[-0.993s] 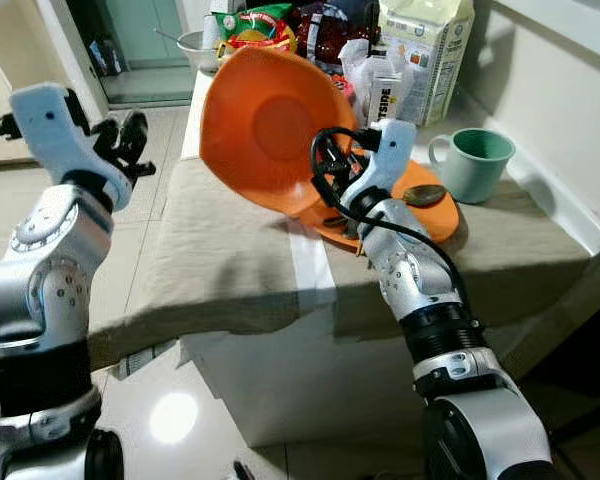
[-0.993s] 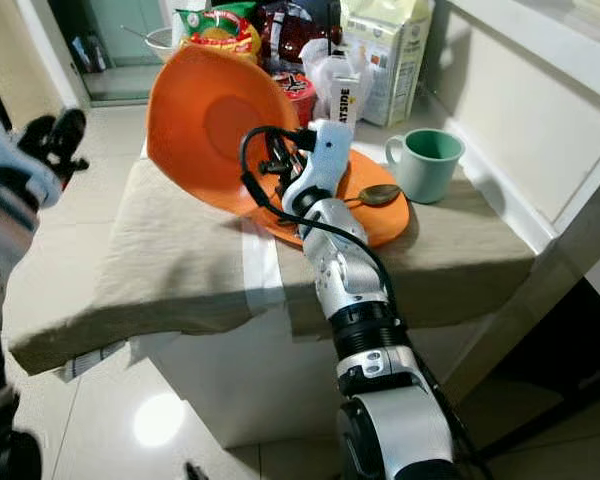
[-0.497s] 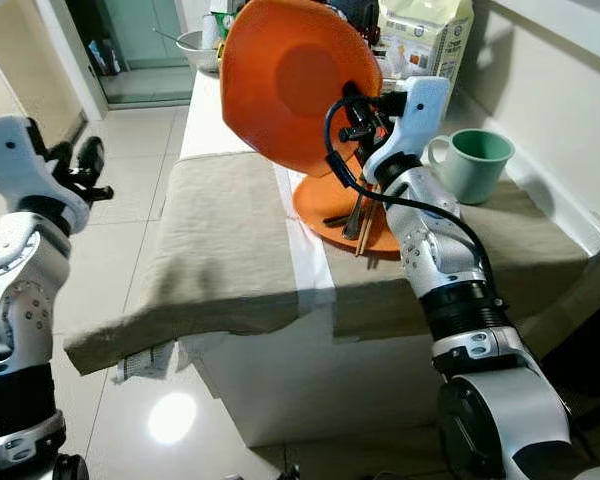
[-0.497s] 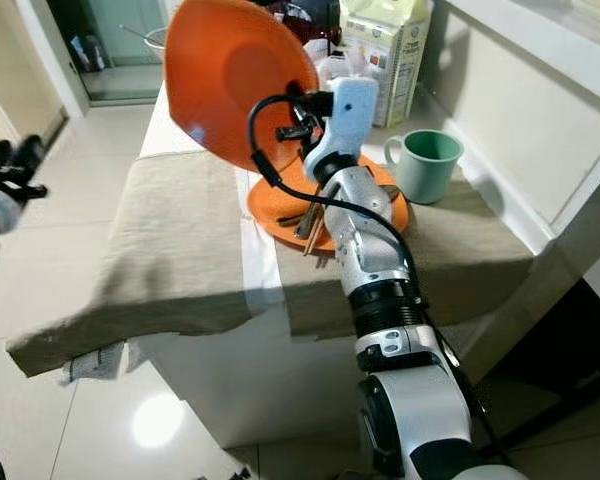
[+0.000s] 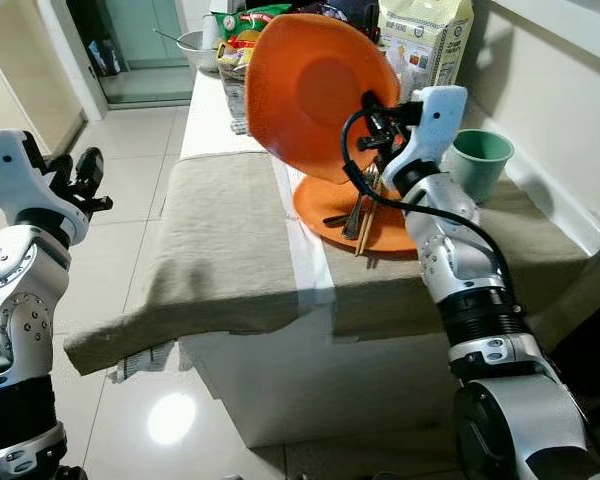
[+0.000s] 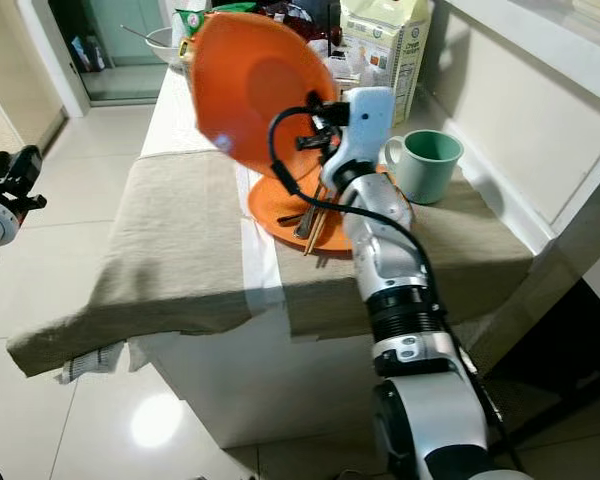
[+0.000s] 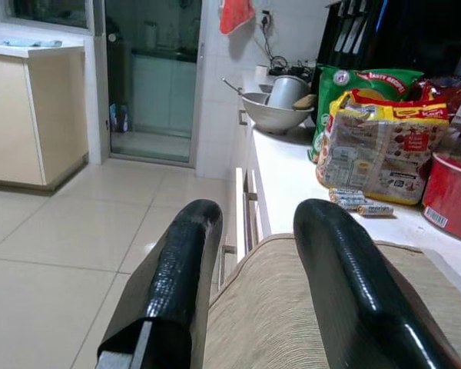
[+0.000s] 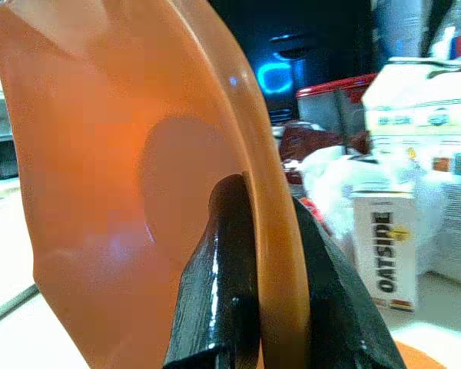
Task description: Setting the table
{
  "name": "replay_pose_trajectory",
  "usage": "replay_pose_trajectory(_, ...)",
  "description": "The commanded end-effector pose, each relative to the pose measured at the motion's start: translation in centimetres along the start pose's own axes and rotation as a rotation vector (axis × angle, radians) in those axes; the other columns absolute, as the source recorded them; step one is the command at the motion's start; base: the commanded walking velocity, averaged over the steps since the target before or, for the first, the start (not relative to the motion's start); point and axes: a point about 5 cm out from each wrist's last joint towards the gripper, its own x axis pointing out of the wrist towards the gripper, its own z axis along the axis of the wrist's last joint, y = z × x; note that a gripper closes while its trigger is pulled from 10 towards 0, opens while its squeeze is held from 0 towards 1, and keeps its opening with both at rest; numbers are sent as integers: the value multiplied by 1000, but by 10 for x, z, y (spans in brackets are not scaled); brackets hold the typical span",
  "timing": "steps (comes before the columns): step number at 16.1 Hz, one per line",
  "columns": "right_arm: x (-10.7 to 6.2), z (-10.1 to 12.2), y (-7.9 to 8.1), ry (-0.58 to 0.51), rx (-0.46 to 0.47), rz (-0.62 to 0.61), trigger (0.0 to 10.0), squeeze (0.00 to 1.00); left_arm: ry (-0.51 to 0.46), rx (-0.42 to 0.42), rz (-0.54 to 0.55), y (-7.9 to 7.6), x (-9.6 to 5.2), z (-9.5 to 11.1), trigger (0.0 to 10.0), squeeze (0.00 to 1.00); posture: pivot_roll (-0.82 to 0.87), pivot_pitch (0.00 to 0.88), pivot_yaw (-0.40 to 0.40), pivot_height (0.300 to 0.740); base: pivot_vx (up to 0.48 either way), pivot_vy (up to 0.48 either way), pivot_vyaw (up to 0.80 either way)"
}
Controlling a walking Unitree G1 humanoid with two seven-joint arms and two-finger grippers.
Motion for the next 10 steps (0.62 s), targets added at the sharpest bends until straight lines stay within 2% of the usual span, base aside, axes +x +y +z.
replay_pose_trajectory(1,2,16,0,-78,-19,-4,0,0,-23,7,-7,-1,-2,2,10000,0,-78,0,36,740,0,0,0)
replay_pose_trajectory(6,-1,9,4,-67,-14,-5,0,0,-30,16,-21,-12,-2,-2,10000,0,-75,0,41,740,0,0,0)
replay_pose_trajectory(10,-2,2,15,-53,11,13,0,0,-69,18,-73,-31,4,4,10000,0,-71,0,48,740,0,0,0)
